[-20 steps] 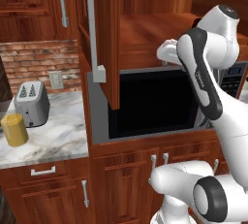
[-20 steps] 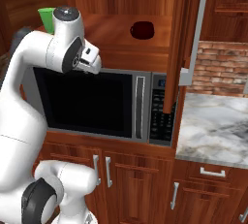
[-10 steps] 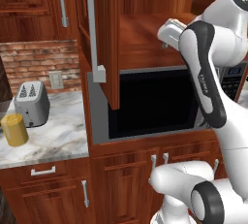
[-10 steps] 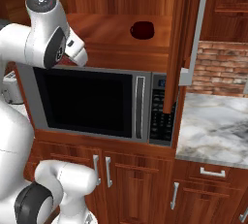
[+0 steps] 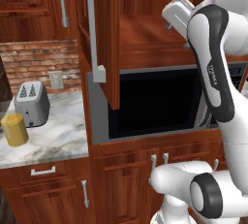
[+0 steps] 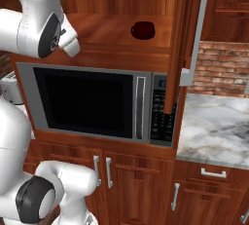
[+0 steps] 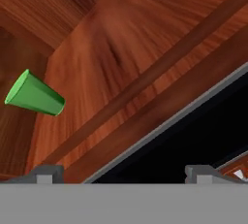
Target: There is a tray on the dining counter. Grab the cup, mug, and pitcher and place them on the tray. The pitcher may be placed next to the tray if it cannot fit the tray.
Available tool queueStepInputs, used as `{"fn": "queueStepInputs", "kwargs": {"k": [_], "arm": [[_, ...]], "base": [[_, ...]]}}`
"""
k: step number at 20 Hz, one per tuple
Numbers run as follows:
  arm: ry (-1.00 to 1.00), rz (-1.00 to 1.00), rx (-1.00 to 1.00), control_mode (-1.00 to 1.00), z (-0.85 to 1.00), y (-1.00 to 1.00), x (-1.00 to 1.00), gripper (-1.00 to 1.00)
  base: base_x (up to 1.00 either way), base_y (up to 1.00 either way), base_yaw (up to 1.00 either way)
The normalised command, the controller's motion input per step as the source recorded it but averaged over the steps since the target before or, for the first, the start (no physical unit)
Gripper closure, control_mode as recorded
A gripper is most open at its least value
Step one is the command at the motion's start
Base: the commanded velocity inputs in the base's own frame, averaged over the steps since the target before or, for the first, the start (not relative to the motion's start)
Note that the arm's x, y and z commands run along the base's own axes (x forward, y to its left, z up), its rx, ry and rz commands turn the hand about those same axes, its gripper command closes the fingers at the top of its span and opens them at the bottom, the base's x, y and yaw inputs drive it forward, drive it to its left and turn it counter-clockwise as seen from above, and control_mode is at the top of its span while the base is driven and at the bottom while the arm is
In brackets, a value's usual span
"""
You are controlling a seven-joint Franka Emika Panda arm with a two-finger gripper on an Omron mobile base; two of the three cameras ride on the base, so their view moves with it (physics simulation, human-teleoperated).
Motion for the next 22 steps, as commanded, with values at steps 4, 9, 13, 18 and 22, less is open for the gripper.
{"fn": "queueStepInputs", "kwargs": {"k": [4, 9, 13, 18, 22], "arm": [[0.0, 0.0, 0.1, -1.0, 0.56, 0.03, -0.13, -1.0], [0.0, 0.0, 0.05, -1.0, 0.31, 0.12, -0.08, -1.0], [-0.02, 0.0, 0.02, -1.0, 0.01, 0.17, -0.08, -1.0], [-0.03, 0.0, 0.01, -1.0, 0.06, 0.26, -0.04, -1.0], [-0.01, 0.0, 0.0, -1.0, 0.03, 0.35, 0.0, -1.0]], "base": [[0.0, 0.0, 0.0], [0.0, 0.0, 0.0], [0.0, 0.0, 0.0], [0.0, 0.0, 0.0], [0.0, 0.0, 0.0]]}}
